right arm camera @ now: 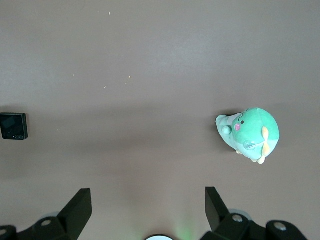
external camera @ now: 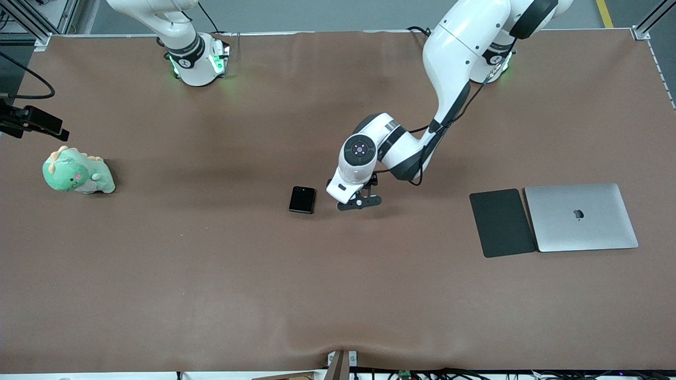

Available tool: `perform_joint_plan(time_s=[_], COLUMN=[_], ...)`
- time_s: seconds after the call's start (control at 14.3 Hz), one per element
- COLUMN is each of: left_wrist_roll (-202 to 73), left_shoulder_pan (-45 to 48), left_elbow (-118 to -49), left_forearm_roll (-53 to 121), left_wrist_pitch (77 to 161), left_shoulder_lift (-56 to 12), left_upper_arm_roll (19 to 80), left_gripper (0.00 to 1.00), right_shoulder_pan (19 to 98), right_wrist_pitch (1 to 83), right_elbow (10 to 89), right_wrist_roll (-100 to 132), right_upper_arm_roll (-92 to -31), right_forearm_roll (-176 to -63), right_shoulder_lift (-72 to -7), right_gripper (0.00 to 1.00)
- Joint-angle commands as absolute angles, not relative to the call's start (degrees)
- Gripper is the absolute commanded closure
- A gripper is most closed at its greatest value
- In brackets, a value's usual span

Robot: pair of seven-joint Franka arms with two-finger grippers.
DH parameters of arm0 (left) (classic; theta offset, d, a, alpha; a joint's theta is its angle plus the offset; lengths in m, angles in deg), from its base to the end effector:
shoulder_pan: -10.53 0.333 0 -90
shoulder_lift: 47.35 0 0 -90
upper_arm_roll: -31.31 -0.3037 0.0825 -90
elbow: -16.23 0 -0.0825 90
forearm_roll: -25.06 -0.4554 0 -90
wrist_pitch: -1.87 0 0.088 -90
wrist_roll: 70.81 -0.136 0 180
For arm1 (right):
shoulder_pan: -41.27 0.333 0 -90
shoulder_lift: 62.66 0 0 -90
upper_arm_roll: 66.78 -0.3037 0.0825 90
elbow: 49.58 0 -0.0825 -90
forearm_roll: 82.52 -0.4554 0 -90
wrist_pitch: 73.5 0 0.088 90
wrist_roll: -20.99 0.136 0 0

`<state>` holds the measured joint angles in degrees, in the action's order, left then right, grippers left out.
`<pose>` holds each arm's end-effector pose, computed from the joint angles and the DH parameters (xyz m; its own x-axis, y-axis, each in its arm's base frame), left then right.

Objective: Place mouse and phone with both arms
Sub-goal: 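Close the left gripper on the white mouse and lift it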

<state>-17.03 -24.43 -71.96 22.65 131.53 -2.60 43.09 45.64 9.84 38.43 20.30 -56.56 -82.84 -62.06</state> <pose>0.5203 -0.5335 0.1099 0.9823 0.1471 -0.1162 0.1517 -0.9879 0.0323 0.6110 -0.0613 0.5859 0.9918 -0.0890 -0.0916 -0.0898 -0.9959 -0.0048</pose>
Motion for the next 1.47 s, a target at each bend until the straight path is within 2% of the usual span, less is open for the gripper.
perform_joint_plan(time_s=[0.0,0.35,0.63,1.05,1.19,1.4], left_wrist_roll=[-15.6,-15.5,-14.2,-14.4,-14.8,-15.2], left_shoulder_pan=[-25.2,-25.6,-25.9,-25.8,-25.2,-24.2], left_elbow=[-71.4,-71.7,-71.8,-71.4,-71.3,-71.2], left_forearm_roll=[20.8,20.3,20.3,20.2,19.9,19.8], left_wrist_pitch=[132.2,132.1,132.2,132.0,131.5,128.4], left_shoulder_lift=[-1.7,-0.9,-0.4,-0.9,-2.0,-5.1], left_upper_arm_roll=[42.5,42.5,42.5,42.5,42.5,42.4], left_gripper=[0.05,0.1,0.19,0.53,0.57,0.58], right_shoulder_pan=[45.2,45.1,45.2,45.1,45.5,46.1], right_wrist_pitch=[9.3,9.3,9.3,9.3,9.2,9.2], right_elbow=[37.6,37.3,37.3,37.2,37.6,37.8], right_wrist_roll=[20.2,19.6,19.6,19.6,20.0,20.0], right_upper_arm_roll=[-56.8,-56.8,-56.8,-56.7,-56.7,-56.8], right_forearm_roll=[-83.8,-83.8,-83.8,-83.8,-83.8,-83.8], right_shoulder_lift=[-61.6,-60.7,-60.4,-60.2,-60.2,-59.8], right_gripper=[0.0,0.0,0.0,0.0,0.0,0.0])
